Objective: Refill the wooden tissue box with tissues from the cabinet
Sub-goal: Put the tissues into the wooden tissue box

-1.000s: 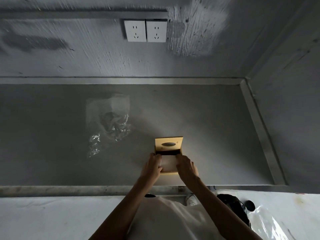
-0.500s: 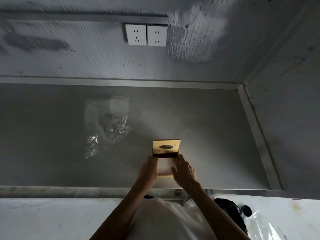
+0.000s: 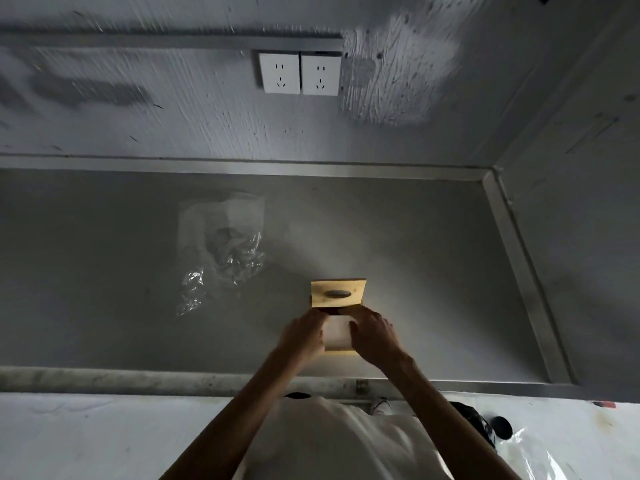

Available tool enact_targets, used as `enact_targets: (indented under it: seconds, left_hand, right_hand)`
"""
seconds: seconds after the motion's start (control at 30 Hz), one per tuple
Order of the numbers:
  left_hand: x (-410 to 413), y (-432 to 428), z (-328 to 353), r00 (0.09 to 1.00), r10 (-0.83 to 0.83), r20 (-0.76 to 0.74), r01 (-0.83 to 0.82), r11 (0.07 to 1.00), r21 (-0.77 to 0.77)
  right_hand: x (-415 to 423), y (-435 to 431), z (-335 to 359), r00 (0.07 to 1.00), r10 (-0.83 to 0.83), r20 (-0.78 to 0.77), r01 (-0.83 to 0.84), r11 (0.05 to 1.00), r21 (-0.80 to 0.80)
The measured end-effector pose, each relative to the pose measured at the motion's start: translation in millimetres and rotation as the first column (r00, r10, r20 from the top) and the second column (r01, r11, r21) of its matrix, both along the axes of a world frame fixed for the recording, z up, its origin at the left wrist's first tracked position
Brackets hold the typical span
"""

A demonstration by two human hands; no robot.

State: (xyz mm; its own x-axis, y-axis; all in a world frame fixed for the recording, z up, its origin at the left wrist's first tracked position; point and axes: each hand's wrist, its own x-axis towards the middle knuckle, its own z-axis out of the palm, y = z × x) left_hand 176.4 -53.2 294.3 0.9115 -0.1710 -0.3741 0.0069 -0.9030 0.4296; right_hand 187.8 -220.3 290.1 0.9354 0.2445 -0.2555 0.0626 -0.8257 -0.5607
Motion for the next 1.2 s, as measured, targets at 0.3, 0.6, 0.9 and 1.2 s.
enact_targets:
  seconds: [0.3,0.6,0.9,1.2]
  left_hand:
    - [53.9,-16.3,-2.8,0.756,0.079,-0.650,-0.004,0.993,0.116]
    - [54.3,-13.0,10.0,0.741,0.076,-0.667,0.001,0.993,0.114]
    - [12.8,-14.7,12.6,0.967,-0.105,-0.234,0.159,0.961,0.228]
    - [-24.1,2.9,-22.3,0.592,0.575,-0.564,-0.799,0.331,-0.501]
  right_hand:
    - [51.8,39.5,3.5,0.861,0.096,-0.499,-0.308,0.880,-0.362]
    - [54.8,39.3,1.1,0.842,0.172,-0.511,-0.438,0.772,-0.461]
    - [17.5,6.5,-7.0,0.950,0.167,-0.262,-0.243,0.925,-0.291]
    - [-29.7,-20.1,-35.5,0.688,-0.291,-0.665,0.713,0.445,0.542]
